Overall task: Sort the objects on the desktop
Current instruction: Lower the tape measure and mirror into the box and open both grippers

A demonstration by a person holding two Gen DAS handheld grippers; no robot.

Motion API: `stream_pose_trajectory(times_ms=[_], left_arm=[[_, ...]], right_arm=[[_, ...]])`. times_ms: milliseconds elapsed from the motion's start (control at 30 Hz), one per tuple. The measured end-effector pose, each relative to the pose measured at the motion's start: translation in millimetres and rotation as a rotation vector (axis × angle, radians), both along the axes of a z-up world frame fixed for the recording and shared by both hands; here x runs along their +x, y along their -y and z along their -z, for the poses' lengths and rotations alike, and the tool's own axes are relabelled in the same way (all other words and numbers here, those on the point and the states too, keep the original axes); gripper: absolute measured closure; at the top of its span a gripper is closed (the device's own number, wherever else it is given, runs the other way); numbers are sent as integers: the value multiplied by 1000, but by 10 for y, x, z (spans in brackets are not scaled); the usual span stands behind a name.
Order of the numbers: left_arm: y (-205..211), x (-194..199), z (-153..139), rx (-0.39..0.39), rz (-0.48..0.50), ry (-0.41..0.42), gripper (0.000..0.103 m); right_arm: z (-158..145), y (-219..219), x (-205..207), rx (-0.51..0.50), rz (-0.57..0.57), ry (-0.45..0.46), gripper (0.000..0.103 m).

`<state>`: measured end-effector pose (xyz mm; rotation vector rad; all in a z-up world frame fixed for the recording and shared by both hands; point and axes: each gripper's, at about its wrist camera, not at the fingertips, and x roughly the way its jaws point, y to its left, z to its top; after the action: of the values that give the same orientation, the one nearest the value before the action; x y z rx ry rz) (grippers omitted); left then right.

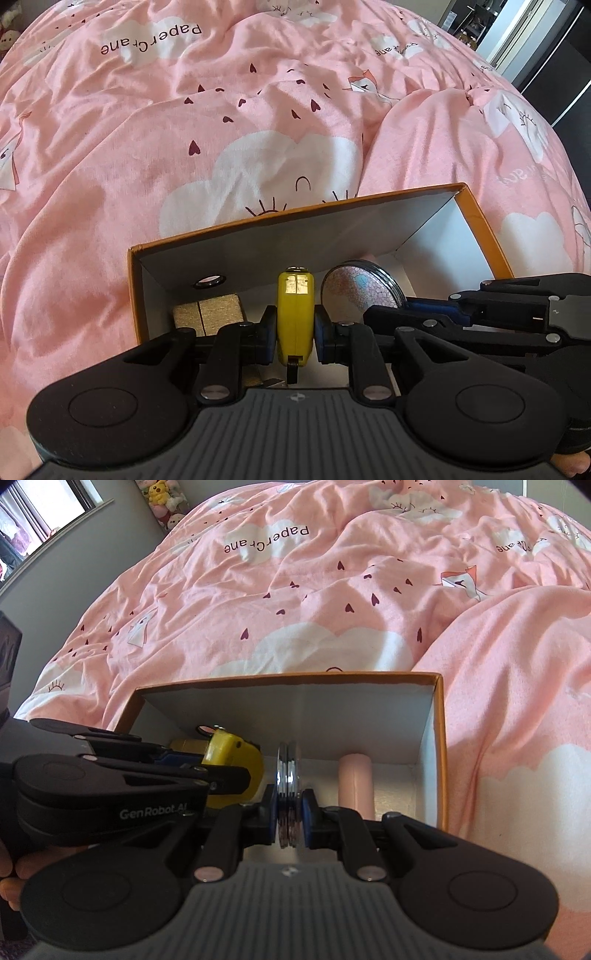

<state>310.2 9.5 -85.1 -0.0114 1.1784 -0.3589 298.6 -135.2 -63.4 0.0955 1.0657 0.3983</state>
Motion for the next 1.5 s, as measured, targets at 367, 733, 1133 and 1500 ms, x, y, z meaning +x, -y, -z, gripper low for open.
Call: stream_pose_trajectory(times_ms=[367,733,1133,1500], left_arm=[[-91,-73,-138,-70,-31,43,71],[-657,-554,-535,-148,-206,200,55],[-737,-933,-597,-111,-250,208,55],[-511,-1514,-1020,-28,-241,364,55]], right_arm=[[-21,-38,-4,-41,-2,-6,89],[69,-211,31,-59,-17,-56,89],[-102,-157,-90,-169,3,39,85],[-660,-111,-1054,-123,43,341,82]])
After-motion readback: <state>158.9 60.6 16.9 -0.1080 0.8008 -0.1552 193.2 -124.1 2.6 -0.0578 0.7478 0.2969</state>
